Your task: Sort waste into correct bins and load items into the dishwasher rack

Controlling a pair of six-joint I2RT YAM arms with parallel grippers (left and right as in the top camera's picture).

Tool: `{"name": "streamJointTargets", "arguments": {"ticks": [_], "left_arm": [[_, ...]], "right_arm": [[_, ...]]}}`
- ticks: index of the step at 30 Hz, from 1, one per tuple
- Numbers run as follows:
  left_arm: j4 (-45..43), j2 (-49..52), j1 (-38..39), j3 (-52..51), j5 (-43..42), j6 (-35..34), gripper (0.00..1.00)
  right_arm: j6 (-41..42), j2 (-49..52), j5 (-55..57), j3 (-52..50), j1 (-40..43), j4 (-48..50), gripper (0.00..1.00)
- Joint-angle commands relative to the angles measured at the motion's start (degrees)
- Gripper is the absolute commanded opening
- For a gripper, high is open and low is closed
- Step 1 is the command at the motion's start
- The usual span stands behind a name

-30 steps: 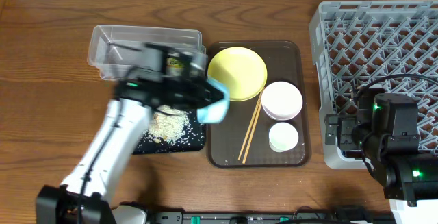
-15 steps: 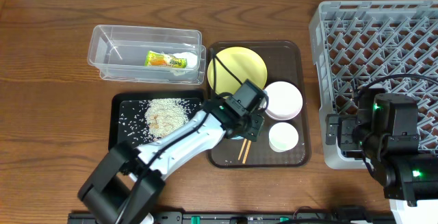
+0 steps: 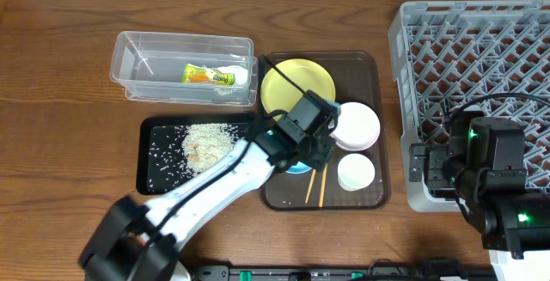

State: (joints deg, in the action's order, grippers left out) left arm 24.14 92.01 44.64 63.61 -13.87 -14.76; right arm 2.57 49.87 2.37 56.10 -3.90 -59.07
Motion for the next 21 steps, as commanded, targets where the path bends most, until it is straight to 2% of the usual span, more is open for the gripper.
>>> {"name": "streamJointTargets", "arguments": {"ticks": [1,12,15,17,18,21], "left_arm": [[-0.6,-1.3,0.1,1.5,-7.2,0.6,0.46],[-2.1,8.2,4.4,0.4,-7.1,-0.5,0.45],[-2.0,10.9,4.4,0.4,-7.1,-1.0,0.32],[-1.8,11.2,4.4,0.4,-7.1,-0.9,0.19],[-1.8,11.0,4.4,0.5,-7.1,-0.9,0.08],[-1.6,9.1,3.4,0.9,-7.9,-1.0,0.06]], "right_arm": [[0.3,-0.1,0.4,1.0,-0.4,-0.1,0.99],[0.3,-0.1,0.4,1.0,-0.4,-0.1,0.99],[0.3,-0.1,0.4,1.0,-0.4,-0.2,0.99],[0.3,-0.1,0.4,1.0,-0.4,-0.2,0.99],[0.3,-0.1,0.4,1.0,-0.4,-0.3,0.99],[0.3,-0.1,0.4,1.0,-0.4,-0.2,0.99]]}}
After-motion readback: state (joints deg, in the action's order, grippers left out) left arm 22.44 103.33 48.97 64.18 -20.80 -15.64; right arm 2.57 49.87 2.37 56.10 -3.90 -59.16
